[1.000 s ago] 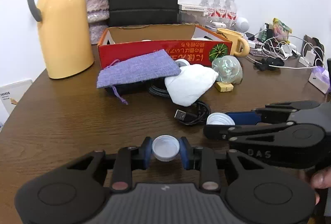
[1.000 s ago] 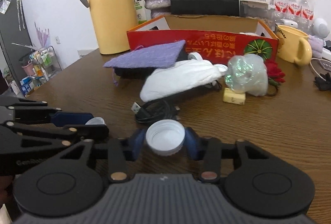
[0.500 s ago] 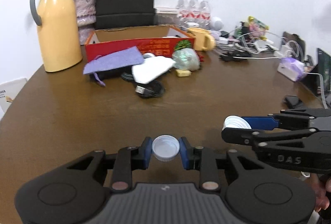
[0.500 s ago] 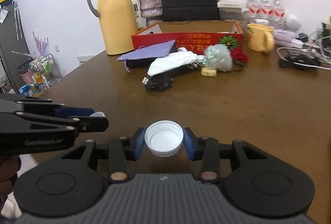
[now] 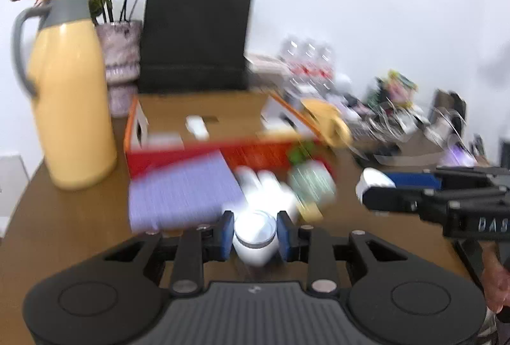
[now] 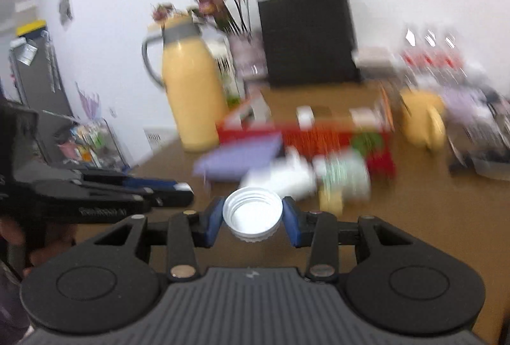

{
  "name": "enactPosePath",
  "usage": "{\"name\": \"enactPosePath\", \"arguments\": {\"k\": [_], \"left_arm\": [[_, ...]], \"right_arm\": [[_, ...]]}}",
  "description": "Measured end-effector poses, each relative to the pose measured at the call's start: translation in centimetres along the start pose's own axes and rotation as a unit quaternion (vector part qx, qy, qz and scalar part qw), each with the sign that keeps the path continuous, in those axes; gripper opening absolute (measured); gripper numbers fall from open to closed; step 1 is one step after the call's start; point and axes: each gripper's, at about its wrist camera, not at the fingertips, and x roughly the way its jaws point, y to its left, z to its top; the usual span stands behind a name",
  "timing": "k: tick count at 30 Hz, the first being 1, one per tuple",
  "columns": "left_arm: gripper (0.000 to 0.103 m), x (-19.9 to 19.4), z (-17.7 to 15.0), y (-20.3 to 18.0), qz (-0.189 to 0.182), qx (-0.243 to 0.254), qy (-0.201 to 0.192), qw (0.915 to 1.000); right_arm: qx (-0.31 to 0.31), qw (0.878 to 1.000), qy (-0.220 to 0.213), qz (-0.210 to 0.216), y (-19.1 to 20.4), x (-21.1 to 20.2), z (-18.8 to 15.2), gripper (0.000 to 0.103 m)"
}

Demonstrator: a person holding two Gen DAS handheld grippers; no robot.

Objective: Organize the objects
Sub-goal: 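Carry both caps into the cardboard box and open both tools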

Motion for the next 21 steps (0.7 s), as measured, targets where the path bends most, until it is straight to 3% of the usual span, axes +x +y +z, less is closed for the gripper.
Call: {"name": "enactPosePath", "arguments": {"k": [2, 6, 11, 12, 13, 14, 15, 21], "left_arm": [[0.027, 3.6, 4.0, 2.2, 0.017, -0.017, 0.011, 0.9997], [0.027, 12.4, 10.5, 7.0, 0.045, -0.061, 0.049, 0.9959], [0.028, 21.1, 13.7, 11.8, 0.085, -0.105, 0.097, 0.9862], [0.030, 22.1, 14.0, 12.3, 0.093, -0.103, 0.097, 0.9856], [0.039, 22.9, 14.2, 12.7, 0.099, -0.103, 0.097, 0.9849], [0.044, 23.6, 14.3, 13.0, 0.104, -0.105, 0.100, 0.9840], [0.051, 23.9, 14.3, 13.4, 0.105, -0.107, 0.103, 0.9834], [0.056, 22.5, 14.3, 13.6, 0.100, -0.111, 0.092, 0.9845]], "right_arm": [[0.014, 1.000, 0.000, 0.001, -1.9, 4.4, 4.6, 0.041], [0.055, 0.998, 0.041, 0.001, -5.4, 15.8, 11.9, 0.042], [0.075, 0.992, 0.100, -0.026, -7.5, 29.6, 15.7, 0.042], [0.081, 0.990, 0.112, -0.026, -7.6, 31.7, 16.0, 0.043], [0.090, 0.989, 0.119, -0.021, -7.9, 33.6, 16.4, 0.047], [0.102, 0.987, 0.121, -0.017, -8.2, 35.2, 16.6, 0.065], [0.108, 0.987, 0.119, -0.017, -8.3, 36.1, 16.6, 0.075], [0.098, 0.990, 0.098, -0.036, -8.9, 35.7, 16.8, 0.079]]}}
